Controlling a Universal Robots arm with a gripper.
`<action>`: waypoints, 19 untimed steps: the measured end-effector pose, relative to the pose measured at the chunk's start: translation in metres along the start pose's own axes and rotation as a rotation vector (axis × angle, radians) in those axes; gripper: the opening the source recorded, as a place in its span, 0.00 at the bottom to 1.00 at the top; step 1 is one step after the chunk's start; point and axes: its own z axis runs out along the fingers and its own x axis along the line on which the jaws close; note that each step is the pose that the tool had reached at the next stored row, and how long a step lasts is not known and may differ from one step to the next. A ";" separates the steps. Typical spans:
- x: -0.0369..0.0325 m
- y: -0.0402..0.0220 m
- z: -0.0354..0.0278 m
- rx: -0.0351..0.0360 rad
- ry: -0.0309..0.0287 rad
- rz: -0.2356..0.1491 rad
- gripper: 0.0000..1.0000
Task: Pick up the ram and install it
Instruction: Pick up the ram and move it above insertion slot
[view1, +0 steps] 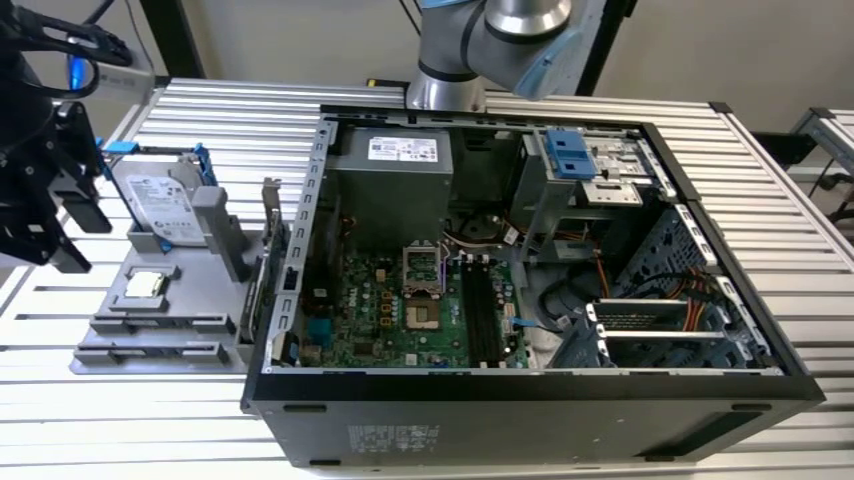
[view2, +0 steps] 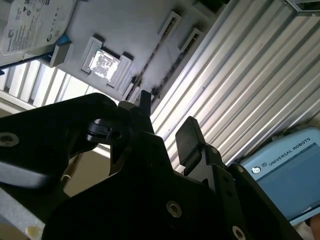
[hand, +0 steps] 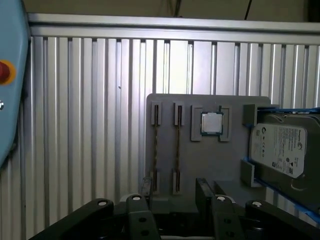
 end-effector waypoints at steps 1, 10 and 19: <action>0.0000 0.0000 0.0005 -0.0001 0.0001 0.000 1.00; 0.0001 -0.0001 0.0055 0.0005 0.0005 0.000 1.00; 0.0003 -0.0001 0.0095 0.0006 0.0010 0.000 1.00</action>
